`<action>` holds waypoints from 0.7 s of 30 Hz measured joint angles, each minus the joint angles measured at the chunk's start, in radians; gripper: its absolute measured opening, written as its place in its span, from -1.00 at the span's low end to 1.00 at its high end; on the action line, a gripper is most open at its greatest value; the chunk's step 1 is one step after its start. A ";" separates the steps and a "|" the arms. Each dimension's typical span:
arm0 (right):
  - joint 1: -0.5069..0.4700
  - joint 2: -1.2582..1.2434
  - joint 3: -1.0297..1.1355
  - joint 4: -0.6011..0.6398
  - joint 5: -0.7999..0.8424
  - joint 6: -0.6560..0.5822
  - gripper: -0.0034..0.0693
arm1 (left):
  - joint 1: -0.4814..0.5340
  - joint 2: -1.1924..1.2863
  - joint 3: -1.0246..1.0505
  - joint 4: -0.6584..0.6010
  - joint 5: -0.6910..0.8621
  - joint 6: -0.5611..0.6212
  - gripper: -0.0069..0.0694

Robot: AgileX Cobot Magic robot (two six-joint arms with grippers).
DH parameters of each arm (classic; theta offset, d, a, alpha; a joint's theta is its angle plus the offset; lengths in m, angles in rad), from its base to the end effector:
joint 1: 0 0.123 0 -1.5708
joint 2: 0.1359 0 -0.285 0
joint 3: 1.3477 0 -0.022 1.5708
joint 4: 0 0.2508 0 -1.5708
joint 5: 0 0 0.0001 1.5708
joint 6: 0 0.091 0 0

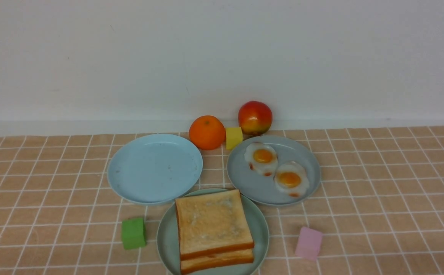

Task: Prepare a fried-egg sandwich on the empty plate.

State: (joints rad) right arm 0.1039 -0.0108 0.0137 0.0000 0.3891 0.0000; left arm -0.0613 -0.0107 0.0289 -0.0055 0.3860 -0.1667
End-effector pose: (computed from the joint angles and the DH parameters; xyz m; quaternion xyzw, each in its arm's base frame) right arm 0.0518 0.0054 0.1742 -0.0419 0.8052 0.0307 0.5908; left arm 0.0522 -0.0034 0.1694 -0.0441 0.8086 -0.0691 0.5826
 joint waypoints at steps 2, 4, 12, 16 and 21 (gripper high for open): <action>0.000 0.000 0.000 0.000 0.000 0.000 -0.68 | 0.000 0.000 0.000 0.000 0.000 0.000 -0.66; 0.000 0.000 0.000 0.000 0.000 0.000 -0.67 | 0.000 0.000 0.000 0.000 0.000 0.000 -0.64; 0.000 0.000 0.000 0.000 -0.001 0.000 -0.64 | 0.000 0.000 0.000 0.000 0.000 0.000 -0.62; 0.000 0.000 0.000 0.000 -0.001 0.000 -0.63 | 0.000 0.000 0.001 0.000 0.000 0.000 -0.62; 0.000 0.000 0.000 0.000 -0.001 0.000 -0.62 | 0.000 0.000 0.001 0.000 0.000 0.000 -0.62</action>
State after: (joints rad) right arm 0.1039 -0.0108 0.0137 0.0000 0.3882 0.0000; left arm -0.0613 -0.0107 0.0298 -0.0055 0.3860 -0.1667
